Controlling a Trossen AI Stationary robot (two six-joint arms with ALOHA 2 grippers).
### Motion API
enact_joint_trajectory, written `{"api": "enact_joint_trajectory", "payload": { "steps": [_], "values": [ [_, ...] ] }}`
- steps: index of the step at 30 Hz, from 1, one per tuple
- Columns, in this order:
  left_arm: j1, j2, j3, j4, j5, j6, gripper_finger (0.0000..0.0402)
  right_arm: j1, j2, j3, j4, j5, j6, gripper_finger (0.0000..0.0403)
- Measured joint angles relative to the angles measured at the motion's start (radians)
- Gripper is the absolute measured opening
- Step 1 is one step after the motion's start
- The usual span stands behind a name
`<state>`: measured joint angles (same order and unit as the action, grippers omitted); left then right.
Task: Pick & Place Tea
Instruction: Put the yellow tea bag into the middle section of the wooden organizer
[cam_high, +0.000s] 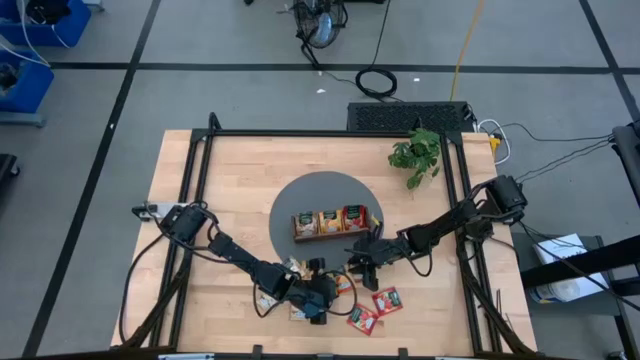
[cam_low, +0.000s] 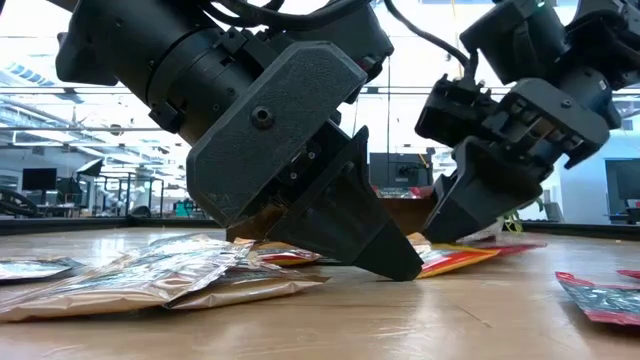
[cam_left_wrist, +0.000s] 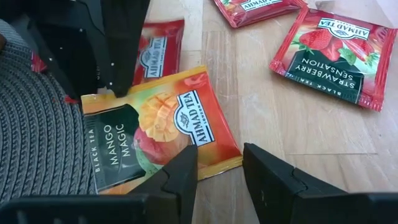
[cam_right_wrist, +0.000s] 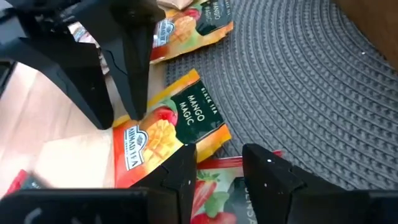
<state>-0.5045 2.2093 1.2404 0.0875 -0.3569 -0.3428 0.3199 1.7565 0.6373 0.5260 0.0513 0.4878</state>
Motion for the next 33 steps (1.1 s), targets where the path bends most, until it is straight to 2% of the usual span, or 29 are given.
{"api": "enact_joint_trajectory", "payload": {
  "steps": [8, 12, 15, 33],
  "values": [
    [0.000, 0.000, 0.000, 0.000, 0.008, 0.002, 0.0133, 0.002, 0.000, 0.000, -0.002, -0.010, 0.054, 0.0116],
    [0.000, 0.000, 0.000, 0.001, 0.009, 0.008, 0.0133, 0.000, 0.000, 0.000, 0.031, -0.078, 0.095, 0.0116],
    [0.000, 0.000, -0.001, 0.002, 0.009, 0.007, 0.0133, 0.004, 0.000, 0.000, 0.041, -0.084, 0.114, 0.0116],
    [-0.004, 0.002, -0.003, 0.051, -0.015, 0.053, 0.0133, 0.010, 0.006, 0.000, 0.073, -0.079, 0.048, 0.0116]
  ]
}}
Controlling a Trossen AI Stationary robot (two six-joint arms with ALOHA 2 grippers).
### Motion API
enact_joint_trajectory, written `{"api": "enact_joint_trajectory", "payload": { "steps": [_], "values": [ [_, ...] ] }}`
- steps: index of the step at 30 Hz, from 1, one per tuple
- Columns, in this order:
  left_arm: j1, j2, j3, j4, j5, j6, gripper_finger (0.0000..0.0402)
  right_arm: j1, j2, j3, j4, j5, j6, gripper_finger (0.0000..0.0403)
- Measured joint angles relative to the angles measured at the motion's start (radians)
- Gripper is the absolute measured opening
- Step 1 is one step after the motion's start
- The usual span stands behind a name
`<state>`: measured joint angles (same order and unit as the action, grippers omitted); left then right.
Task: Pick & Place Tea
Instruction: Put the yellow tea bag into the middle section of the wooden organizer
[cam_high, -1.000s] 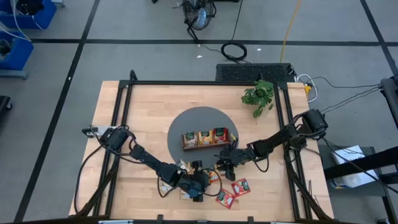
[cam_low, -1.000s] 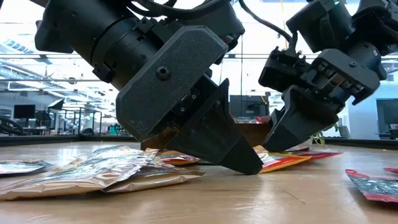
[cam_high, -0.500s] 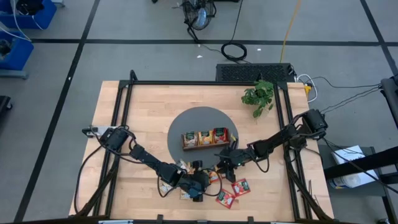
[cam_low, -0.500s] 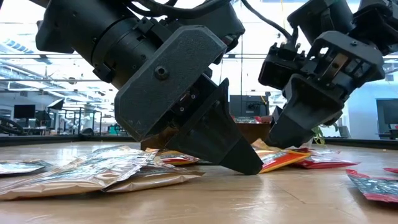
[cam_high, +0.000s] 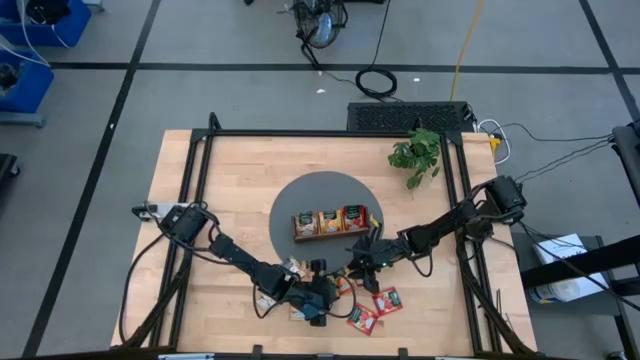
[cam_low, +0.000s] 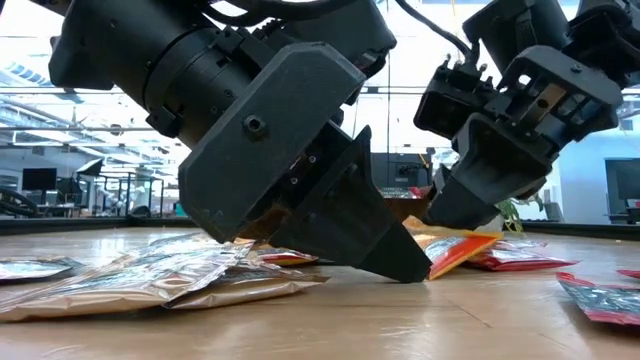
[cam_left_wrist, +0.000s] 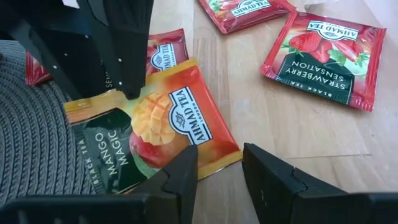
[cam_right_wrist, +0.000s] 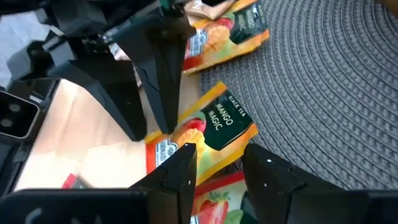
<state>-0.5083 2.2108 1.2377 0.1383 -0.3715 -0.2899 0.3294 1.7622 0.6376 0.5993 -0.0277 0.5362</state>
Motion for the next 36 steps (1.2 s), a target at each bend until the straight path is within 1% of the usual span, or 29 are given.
{"api": "enact_joint_trajectory", "payload": {
  "steps": [3, 5, 7, 10, 11, 16, 20, 26, 32, 36],
  "values": [
    [0.000, 0.000, 0.000, 0.001, -0.003, 0.000, 0.0133, 0.000, 0.013, 0.001, -0.013, 0.000, -0.003, 0.0105],
    [-0.001, 0.000, 0.000, 0.003, -0.007, 0.000, 0.0133, 0.003, 0.033, 0.001, -0.005, 0.001, -0.006, 0.0089],
    [-0.001, 0.000, 0.000, 0.004, -0.011, 0.001, 0.0133, 0.004, 0.058, 0.002, 0.022, 0.003, -0.008, 0.0065],
    [-0.001, 0.000, 0.000, 0.016, -0.019, 0.013, 0.0133, 0.004, 0.080, 0.003, 0.051, 0.006, -0.011, 0.0018],
    [0.000, 0.000, 0.000, 0.017, -0.019, 0.018, 0.0133, 0.004, 0.082, 0.003, 0.058, 0.007, -0.018, 0.0009],
    [-0.004, 0.001, 0.001, 0.030, -0.019, 0.022, 0.0133, 0.010, 0.063, 0.001, 0.063, 0.004, -0.063, 0.0002],
    [-0.020, -0.004, 0.000, 0.045, -0.026, 0.055, 0.0134, 0.017, 0.031, 0.001, 0.047, -0.001, -0.091, 0.0001],
    [-0.069, -0.082, -0.005, 0.005, 0.000, 0.098, 0.0134, 0.047, -0.013, 0.001, 0.053, 0.002, -0.140, 0.0000],
    [-0.143, -0.175, -0.002, -0.039, -0.036, 0.088, 0.0134, 0.067, -0.085, 0.000, 0.036, 0.069, -0.220, 0.0000],
    [-0.190, -0.198, -0.002, -0.047, -0.053, 0.124, 0.0134, 0.056, -0.186, 0.002, 0.037, 0.096, -0.320, 0.0000]
  ]
}}
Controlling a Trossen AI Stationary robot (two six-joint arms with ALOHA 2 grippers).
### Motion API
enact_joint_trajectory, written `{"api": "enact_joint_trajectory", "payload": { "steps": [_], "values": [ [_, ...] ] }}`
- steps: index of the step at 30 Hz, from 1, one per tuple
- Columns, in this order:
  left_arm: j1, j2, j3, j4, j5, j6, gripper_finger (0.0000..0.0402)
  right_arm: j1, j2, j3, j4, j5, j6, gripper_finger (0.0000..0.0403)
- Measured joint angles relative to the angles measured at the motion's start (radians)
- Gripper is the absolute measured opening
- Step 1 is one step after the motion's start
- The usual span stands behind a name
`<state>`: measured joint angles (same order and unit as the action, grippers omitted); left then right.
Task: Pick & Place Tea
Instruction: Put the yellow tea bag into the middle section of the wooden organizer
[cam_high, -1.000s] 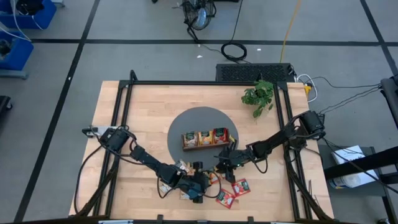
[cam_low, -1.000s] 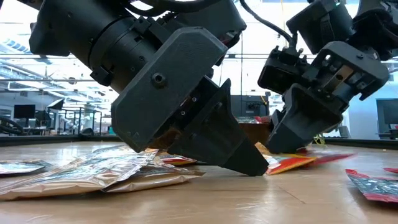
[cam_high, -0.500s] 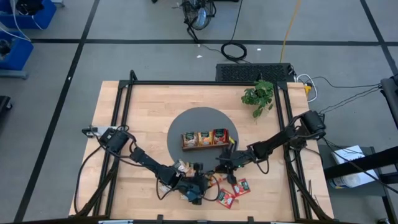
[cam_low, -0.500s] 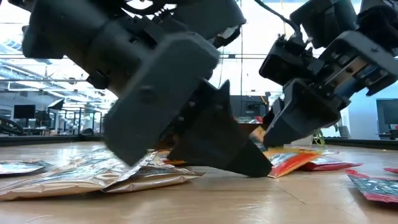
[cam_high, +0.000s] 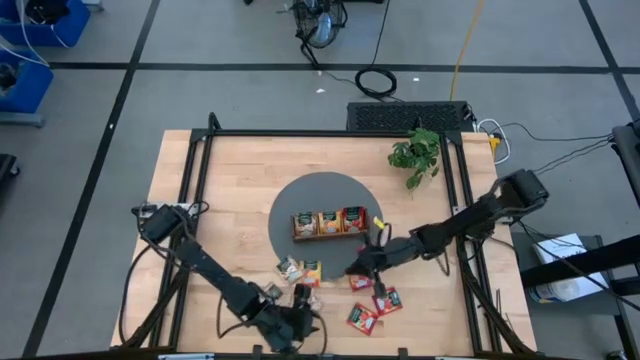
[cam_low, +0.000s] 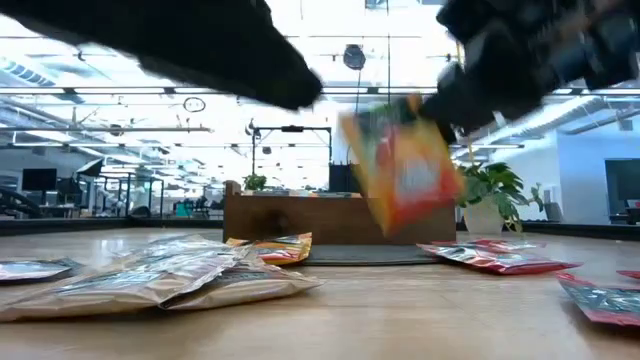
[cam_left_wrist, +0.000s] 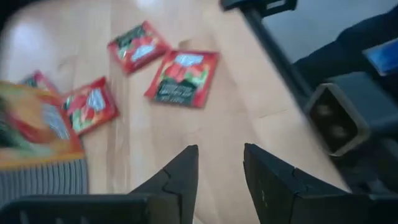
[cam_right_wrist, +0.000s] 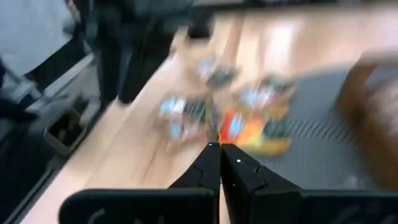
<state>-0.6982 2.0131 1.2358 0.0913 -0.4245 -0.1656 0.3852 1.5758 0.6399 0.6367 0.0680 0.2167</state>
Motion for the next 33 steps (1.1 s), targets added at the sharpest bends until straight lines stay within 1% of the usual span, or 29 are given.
{"api": "enact_joint_trajectory", "payload": {
  "steps": [2, 4, 7, 10, 15, 21, 25, 33],
  "values": [
    [-0.020, -0.003, 0.000, 0.002, -0.021, 0.031, 0.0134, -0.014, -0.070, 0.002, 0.005, 0.032, -0.069, 0.0000],
    [-0.035, -0.002, 0.000, -0.011, -0.026, 0.045, 0.0134, -0.028, -0.134, 0.004, 0.011, 0.088, -0.146, 0.0000],
    [-0.049, -0.002, 0.000, -0.024, -0.031, 0.039, 0.0134, -0.054, -0.197, 0.004, 0.005, 0.170, -0.257, 0.0000],
    [-0.056, -0.002, 0.000, -0.034, -0.032, 0.021, 0.0134, -0.112, -0.207, 0.004, 0.021, 0.166, -0.285, 0.0000],
    [-0.057, -0.002, 0.002, -0.079, -0.033, -0.024, 0.0134, -0.234, -0.123, 0.004, 0.051, 0.162, -0.238, 0.0000],
    [-0.057, -0.002, 0.002, -0.125, -0.034, -0.079, 0.0134, -0.322, -0.023, 0.003, 0.122, 0.057, -0.210, 0.0000],
    [-0.057, -0.003, 0.002, -0.132, -0.035, -0.096, 0.0134, -0.334, 0.019, 0.003, 0.118, 0.061, -0.175, 0.0000],
    [-0.057, -0.004, 0.002, -0.148, -0.047, -0.171, 0.0134, -0.325, 0.094, 0.003, 0.123, 0.072, -0.178, 0.0000]
  ]
}}
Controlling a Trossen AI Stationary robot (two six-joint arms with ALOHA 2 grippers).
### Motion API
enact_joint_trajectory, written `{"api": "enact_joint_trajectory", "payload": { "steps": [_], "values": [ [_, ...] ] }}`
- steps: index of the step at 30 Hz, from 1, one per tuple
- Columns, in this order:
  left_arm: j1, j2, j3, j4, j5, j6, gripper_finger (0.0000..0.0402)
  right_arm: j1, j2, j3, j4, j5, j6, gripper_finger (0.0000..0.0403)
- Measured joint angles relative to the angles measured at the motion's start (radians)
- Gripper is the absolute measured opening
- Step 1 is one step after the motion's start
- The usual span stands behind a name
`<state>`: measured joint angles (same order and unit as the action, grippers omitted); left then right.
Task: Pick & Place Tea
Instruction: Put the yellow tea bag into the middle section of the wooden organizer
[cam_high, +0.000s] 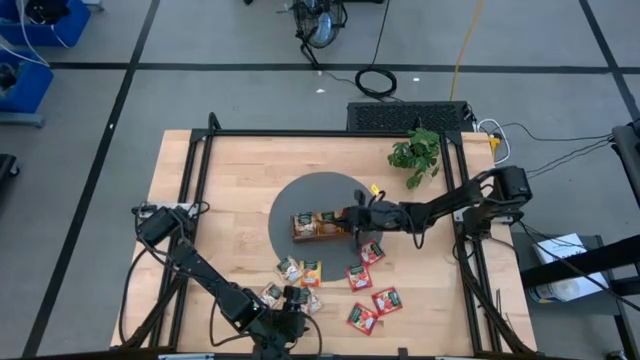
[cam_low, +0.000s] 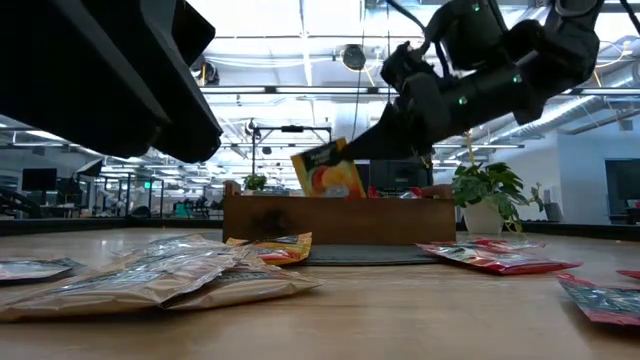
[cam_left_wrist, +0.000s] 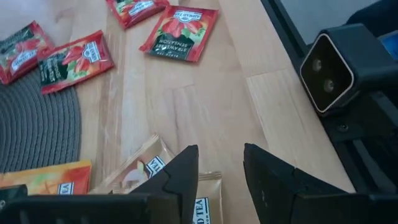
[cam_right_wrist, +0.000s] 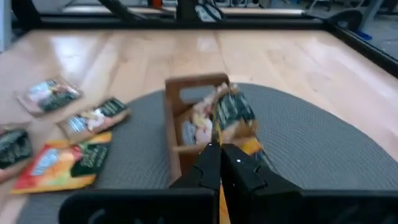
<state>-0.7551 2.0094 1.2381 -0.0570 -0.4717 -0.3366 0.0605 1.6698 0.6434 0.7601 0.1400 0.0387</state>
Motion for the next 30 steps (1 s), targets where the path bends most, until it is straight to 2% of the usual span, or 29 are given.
{"api": "enact_joint_trajectory", "payload": {
  "steps": [4, 18, 21, 24, 30],
  "values": [
    [0.000, 0.000, 0.000, 0.000, 0.000, -0.024, 0.0134, 0.000, 0.012, 0.000, -0.003, 0.067, -0.026, 0.0000],
    [-0.014, 0.000, 0.001, 0.000, -0.029, -0.069, 0.0134, 0.000, 0.012, -0.039, -0.027, 0.073, 0.045, 0.0000],
    [-0.019, 0.000, 0.001, 0.000, -0.046, -0.069, 0.0134, 0.000, 0.012, -0.063, -0.031, 0.041, 0.035, 0.0001],
    [-0.019, 0.000, 0.001, 0.000, -0.052, -0.069, 0.0134, 0.002, 0.012, -0.069, -0.030, 0.016, 0.006, 0.0017],
    [-0.016, 0.000, 0.001, 0.000, -0.061, -0.065, 0.0134, 0.004, 0.002, -0.070, 0.027, 0.018, -0.002, 0.0078]
  ]
}}
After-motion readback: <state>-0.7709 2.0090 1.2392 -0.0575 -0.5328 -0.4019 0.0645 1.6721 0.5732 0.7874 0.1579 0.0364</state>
